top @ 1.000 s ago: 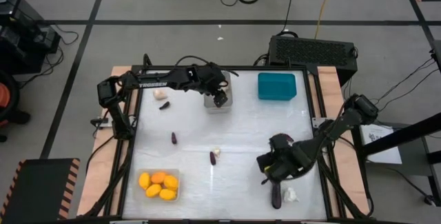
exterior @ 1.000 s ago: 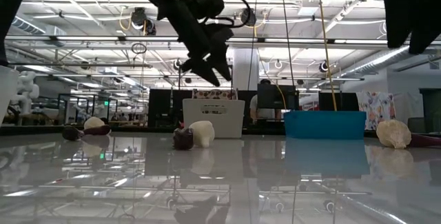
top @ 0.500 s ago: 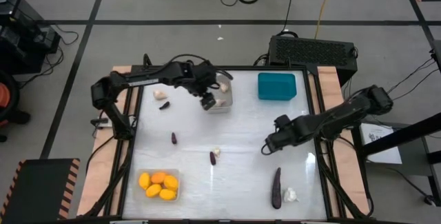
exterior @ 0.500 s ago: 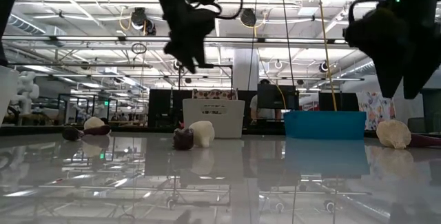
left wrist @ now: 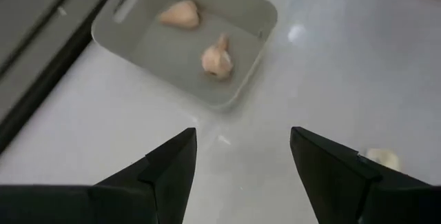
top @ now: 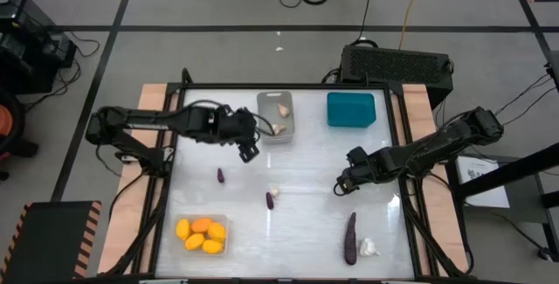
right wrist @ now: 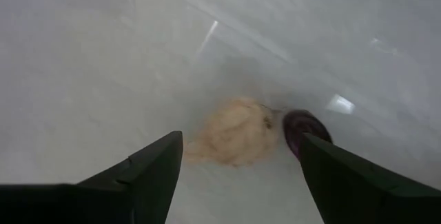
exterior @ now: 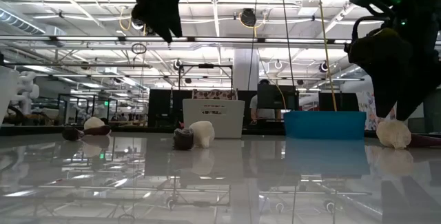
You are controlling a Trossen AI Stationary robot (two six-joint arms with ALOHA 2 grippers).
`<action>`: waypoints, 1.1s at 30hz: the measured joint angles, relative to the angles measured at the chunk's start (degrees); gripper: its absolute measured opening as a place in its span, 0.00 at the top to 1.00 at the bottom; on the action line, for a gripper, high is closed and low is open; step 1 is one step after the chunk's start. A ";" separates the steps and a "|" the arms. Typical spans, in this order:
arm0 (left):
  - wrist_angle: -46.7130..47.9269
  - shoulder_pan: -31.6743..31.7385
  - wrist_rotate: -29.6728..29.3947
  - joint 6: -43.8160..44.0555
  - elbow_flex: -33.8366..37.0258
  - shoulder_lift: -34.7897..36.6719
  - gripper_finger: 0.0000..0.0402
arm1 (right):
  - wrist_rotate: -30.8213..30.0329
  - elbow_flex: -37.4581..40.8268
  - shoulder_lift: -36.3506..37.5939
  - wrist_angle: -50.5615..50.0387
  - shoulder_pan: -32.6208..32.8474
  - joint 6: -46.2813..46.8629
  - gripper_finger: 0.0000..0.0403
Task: Sort produce into baskets
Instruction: Put the garlic into the white bin
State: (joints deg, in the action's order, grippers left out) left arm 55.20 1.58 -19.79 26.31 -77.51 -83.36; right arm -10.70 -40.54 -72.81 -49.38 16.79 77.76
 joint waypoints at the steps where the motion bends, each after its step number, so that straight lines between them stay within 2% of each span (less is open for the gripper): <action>1: -0.73 -1.17 -1.62 0.28 0.74 0.11 0.40 | 0.02 0.32 -0.20 1.03 -0.02 -0.79 0.31; 4: -1.72 -3.43 -4.41 0.55 2.71 0.06 0.40 | 0.04 0.53 -0.54 0.88 -0.28 -2.08 0.32; 9: -2.36 -4.96 -4.45 5.31 6.03 -0.51 0.40 | -0.97 0.53 -1.84 1.08 -0.35 -2.39 0.35; 15: -3.07 -9.11 -4.26 12.08 13.85 0.23 0.40 | -0.80 0.53 -4.85 1.74 -0.33 -3.20 0.40; 19: -6.51 -11.46 -3.33 16.69 18.87 0.74 0.40 | 0.09 0.51 -6.80 3.01 -0.33 -3.44 0.45; 21: -11.23 -12.02 -2.00 18.09 20.65 0.77 0.40 | 0.24 0.51 -7.51 3.43 -0.33 -3.93 0.47; 26: -17.64 -13.15 -1.46 18.39 22.61 0.73 0.40 | 0.78 0.47 -8.78 5.09 -0.33 -4.96 0.53; 33: -18.25 -14.00 -1.47 18.24 22.84 0.75 0.40 | 2.18 -0.74 -8.50 5.10 -0.35 -6.39 0.61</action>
State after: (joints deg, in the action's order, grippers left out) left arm 36.95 -12.42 -21.26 44.56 -54.68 -82.61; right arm -8.51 -41.28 -81.31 -44.28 16.45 71.37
